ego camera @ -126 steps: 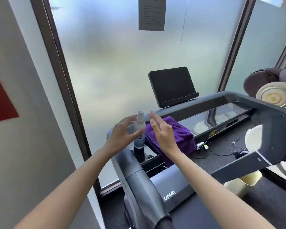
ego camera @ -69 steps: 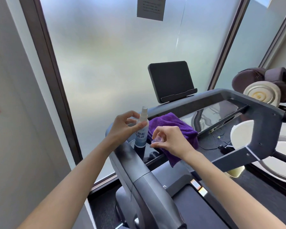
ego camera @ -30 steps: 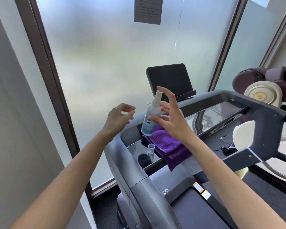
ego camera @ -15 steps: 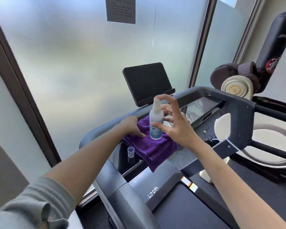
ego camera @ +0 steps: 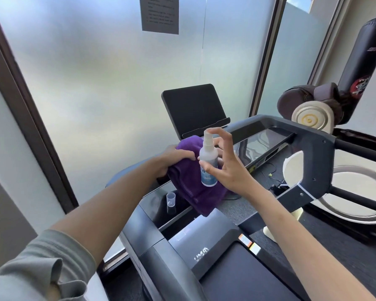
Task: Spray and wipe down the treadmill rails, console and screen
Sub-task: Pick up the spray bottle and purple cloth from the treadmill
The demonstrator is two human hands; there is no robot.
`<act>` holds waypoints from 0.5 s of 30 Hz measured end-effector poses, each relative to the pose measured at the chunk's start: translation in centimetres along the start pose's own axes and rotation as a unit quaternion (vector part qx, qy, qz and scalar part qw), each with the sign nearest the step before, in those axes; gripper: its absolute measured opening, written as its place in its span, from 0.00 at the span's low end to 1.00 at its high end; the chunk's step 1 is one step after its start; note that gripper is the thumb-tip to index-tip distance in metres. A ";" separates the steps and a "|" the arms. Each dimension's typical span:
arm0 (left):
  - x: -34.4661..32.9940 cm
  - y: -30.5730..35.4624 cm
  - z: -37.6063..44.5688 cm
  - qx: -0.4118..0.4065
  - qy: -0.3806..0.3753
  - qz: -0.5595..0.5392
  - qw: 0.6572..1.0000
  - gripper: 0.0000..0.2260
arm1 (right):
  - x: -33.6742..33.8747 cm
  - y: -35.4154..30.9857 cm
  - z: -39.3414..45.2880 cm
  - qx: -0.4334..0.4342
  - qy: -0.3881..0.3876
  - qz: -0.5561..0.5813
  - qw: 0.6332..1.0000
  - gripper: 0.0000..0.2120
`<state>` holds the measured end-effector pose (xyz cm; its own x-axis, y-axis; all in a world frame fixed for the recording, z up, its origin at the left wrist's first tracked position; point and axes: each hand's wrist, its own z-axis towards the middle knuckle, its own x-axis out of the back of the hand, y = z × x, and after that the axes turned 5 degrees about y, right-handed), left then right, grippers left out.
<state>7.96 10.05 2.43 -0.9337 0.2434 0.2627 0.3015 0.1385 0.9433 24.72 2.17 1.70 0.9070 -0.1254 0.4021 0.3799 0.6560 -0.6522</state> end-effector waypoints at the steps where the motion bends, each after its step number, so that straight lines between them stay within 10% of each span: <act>1: 0.0 0.3 -0.1 0.012 0.004 -0.037 0.999 0.17 | 0.2 -0.1 -0.1 0.001 0.005 -0.001 1.000 0.32; 15: 2.9 4.4 -6.1 -0.036 0.085 -0.285 0.954 0.13 | 1.0 -1.7 0.6 0.019 0.046 0.023 0.999 0.31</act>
<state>5.35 5.51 8.58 -0.9615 -0.0111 -0.2747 -0.2736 0.1345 0.9524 24.86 1.36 3.60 0.9365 -0.1616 0.3112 0.3326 0.6904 -0.6424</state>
